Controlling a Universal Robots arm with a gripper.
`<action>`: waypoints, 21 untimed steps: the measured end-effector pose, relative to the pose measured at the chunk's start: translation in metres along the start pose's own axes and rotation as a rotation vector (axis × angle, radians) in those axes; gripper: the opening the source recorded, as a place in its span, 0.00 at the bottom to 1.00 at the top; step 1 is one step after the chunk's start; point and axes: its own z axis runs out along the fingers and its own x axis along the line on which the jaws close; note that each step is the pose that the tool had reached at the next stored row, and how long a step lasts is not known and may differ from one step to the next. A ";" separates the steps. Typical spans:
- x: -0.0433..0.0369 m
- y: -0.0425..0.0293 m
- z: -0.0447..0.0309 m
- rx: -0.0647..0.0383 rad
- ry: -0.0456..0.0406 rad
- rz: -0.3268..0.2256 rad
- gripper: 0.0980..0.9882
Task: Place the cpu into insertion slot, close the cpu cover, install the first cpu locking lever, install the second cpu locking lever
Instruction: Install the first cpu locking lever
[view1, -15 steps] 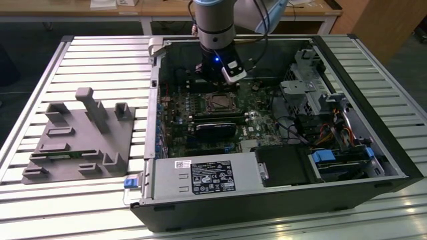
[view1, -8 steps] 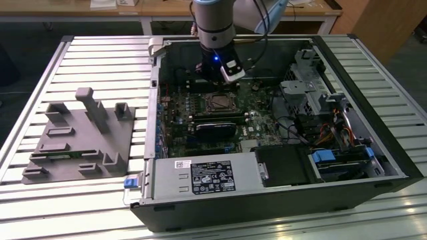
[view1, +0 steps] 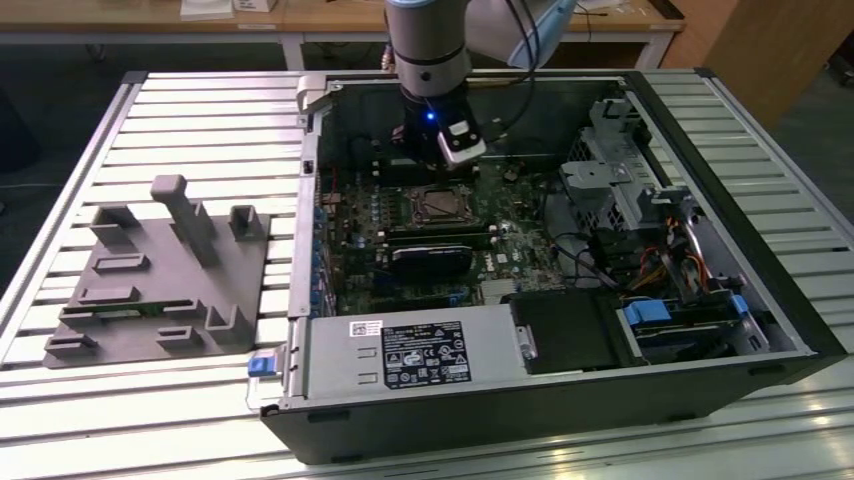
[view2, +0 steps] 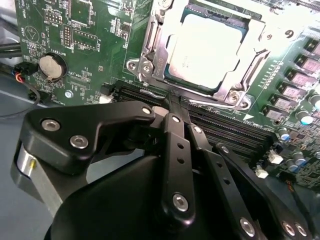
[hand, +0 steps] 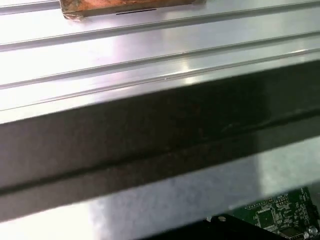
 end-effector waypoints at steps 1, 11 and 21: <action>0.0002 0.0006 0.0001 0.001 -0.0007 0.004 0.01; 0.0004 0.0034 0.0030 0.015 -0.0113 0.065 0.01; 0.0004 0.0030 0.0077 0.022 -0.0206 0.125 0.01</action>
